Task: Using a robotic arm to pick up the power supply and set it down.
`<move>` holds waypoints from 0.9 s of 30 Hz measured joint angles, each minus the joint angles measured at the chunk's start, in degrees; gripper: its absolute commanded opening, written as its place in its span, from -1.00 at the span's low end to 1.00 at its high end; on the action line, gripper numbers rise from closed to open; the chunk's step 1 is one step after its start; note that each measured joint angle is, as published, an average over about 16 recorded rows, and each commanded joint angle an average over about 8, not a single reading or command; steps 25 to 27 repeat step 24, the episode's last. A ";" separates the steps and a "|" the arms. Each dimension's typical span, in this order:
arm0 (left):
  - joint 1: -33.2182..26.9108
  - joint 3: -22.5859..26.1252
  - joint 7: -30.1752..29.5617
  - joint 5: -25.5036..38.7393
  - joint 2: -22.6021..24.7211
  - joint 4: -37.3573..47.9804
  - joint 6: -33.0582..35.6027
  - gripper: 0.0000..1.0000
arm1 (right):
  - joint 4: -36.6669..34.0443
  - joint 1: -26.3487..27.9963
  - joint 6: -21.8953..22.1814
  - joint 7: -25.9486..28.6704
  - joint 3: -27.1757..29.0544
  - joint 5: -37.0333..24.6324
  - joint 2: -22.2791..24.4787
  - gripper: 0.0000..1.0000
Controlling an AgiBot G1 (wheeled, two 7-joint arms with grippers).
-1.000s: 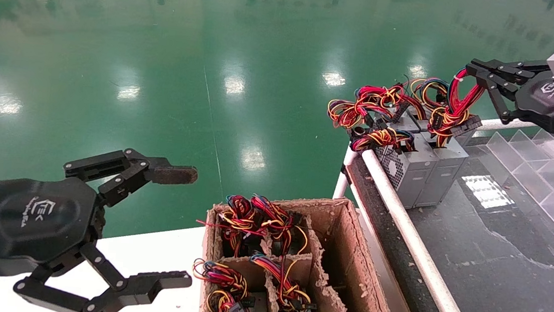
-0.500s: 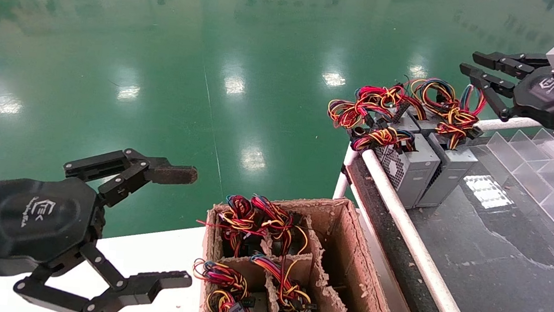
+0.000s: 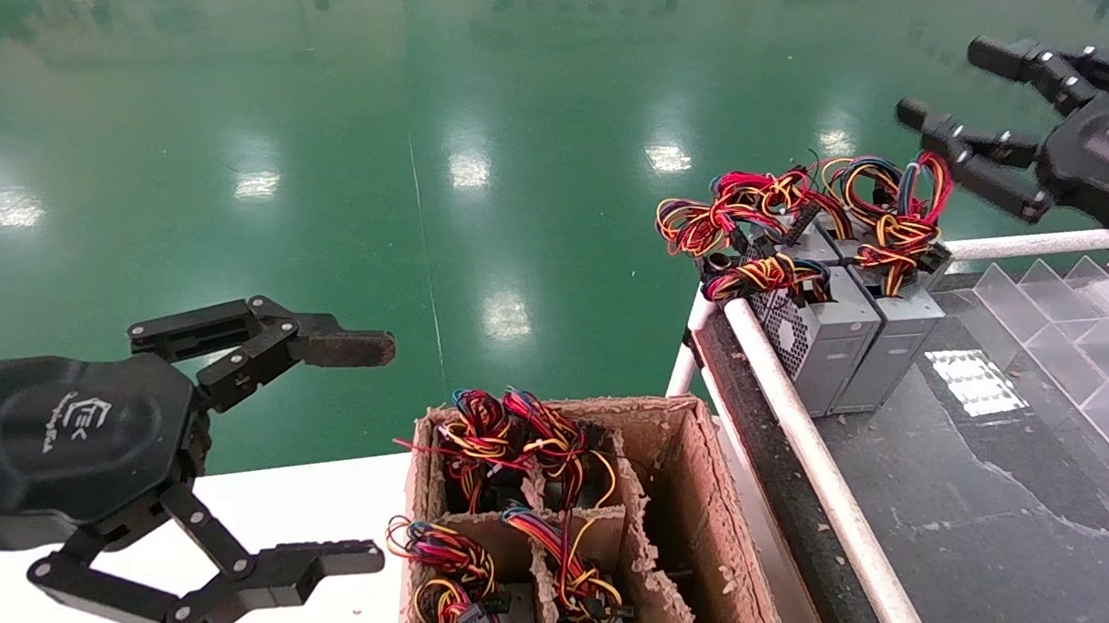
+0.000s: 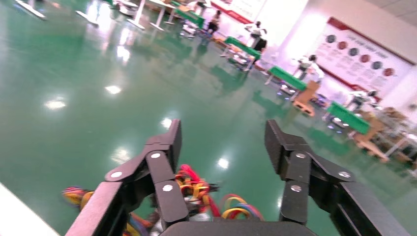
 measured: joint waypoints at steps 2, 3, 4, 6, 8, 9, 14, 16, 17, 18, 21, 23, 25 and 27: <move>0.00 0.00 0.00 0.00 0.00 0.00 0.00 1.00 | 1.13 -0.75 -0.67 0.81 -0.07 0.70 0.30 1.00; 0.00 0.00 0.00 0.00 0.00 0.00 0.00 1.00 | 1.73 -1.15 -1.03 1.25 -0.11 1.08 0.46 1.00; 0.00 0.00 0.00 0.00 0.00 0.00 0.00 1.00 | 2.37 -1.58 -1.40 1.71 -0.16 1.47 0.63 1.00; 0.00 0.00 0.00 0.00 0.00 0.00 0.00 1.00 | 3.62 -2.41 -2.15 2.61 -0.24 2.25 0.96 1.00; 0.00 0.00 0.00 0.00 0.00 0.00 0.00 1.00 | 4.88 -3.25 -2.89 3.51 -0.32 3.03 1.30 1.00; 0.00 0.00 0.00 0.00 0.00 0.00 0.00 1.00 | 5.50 -3.66 -3.26 3.97 -0.36 3.42 1.46 1.00; 0.00 0.01 0.00 0.00 0.00 0.00 0.00 1.00 | 8.65 -5.76 -5.13 6.23 -0.57 5.37 2.30 1.00; 0.00 0.01 0.00 0.00 0.00 0.00 0.00 0.99 | 9.91 -6.59 -5.87 7.14 -0.65 6.15 2.64 1.00; 0.00 0.01 0.00 0.00 0.00 0.00 0.00 0.85 | 10.53 -7.01 -6.25 7.59 -0.70 6.54 2.80 1.00; 0.00 0.01 0.00 0.00 0.00 0.00 0.00 0.77 | 10.84 -7.22 -6.43 7.82 -0.72 6.74 2.88 1.00; 0.00 0.01 0.00 0.00 0.00 0.00 0.00 0.77 | 11.79 -7.85 -6.99 8.49 -0.78 7.32 3.14 1.00; 0.00 0.01 0.00 0.00 0.00 0.00 0.00 0.70 | 12.42 -8.27 -7.36 8.95 -0.82 7.71 3.30 1.00; 0.00 0.01 0.00 0.00 0.00 0.00 0.00 0.66 | 12.73 -8.48 -7.55 9.18 -0.84 7.91 3.39 1.00; 0.00 0.01 0.00 0.00 0.00 0.00 0.00 0.66 | 12.73 -8.48 -7.55 9.18 -0.84 7.91 3.39 1.00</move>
